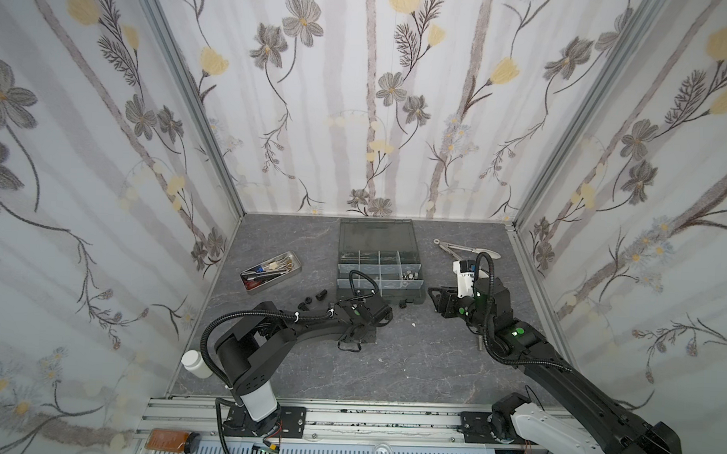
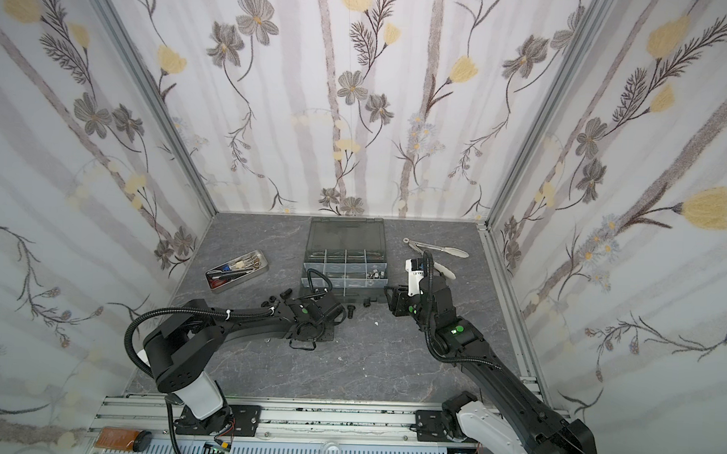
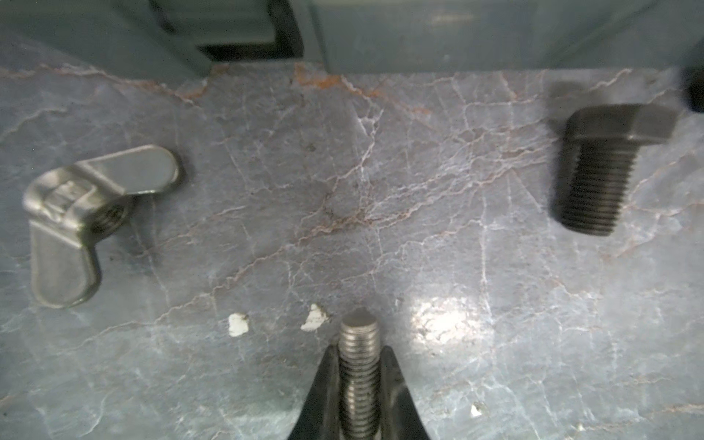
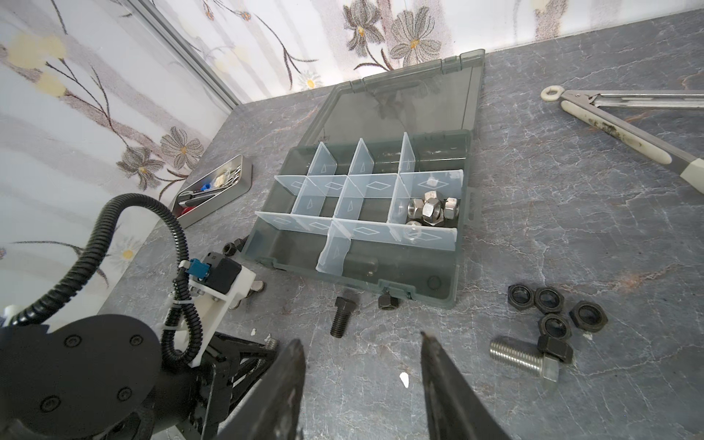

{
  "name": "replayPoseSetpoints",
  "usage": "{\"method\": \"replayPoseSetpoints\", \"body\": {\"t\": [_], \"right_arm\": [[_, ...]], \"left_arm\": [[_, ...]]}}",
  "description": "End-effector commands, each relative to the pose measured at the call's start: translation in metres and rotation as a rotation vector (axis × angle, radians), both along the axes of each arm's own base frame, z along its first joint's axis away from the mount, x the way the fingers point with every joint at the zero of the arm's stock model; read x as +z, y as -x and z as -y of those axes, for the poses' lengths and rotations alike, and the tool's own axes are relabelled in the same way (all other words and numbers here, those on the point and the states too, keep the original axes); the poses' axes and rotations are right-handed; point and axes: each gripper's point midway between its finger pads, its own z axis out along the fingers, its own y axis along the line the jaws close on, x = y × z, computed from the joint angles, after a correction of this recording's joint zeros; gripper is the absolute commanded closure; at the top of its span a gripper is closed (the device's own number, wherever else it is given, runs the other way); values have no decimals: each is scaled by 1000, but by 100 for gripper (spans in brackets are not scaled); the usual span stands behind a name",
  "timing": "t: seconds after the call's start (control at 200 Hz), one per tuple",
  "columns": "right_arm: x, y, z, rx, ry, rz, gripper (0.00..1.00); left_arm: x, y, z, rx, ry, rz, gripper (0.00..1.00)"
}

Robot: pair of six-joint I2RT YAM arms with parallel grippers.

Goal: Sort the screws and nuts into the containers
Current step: 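Lift the silver bolt with the left gripper and drop it into a compartment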

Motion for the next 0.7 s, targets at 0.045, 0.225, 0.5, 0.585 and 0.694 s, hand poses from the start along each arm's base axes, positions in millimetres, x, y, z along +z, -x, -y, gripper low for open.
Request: {"method": "replayPoseSetpoints", "body": {"t": [0.045, 0.225, 0.5, 0.585, 0.694], "right_arm": [[-2, 2, 7, -31, 8, 7, 49], [-4, 4, 12, -47, 16, 1, 49], [-8, 6, 14, -62, 19, -15, 49], [-11, 6, 16, -69, 22, -24, 49], [-16, 8, 17, -72, 24, -38, 49]], "left_arm": [[11, -15, 5, -4, 11, 42, 87], [31, -32, 17, -29, 37, 83, 90], [89, -69, 46, -76, 109, 172, 90], [106, -87, 60, -101, 125, 200, 90], [113, -111, 74, -121, 146, 206, 90]]}}
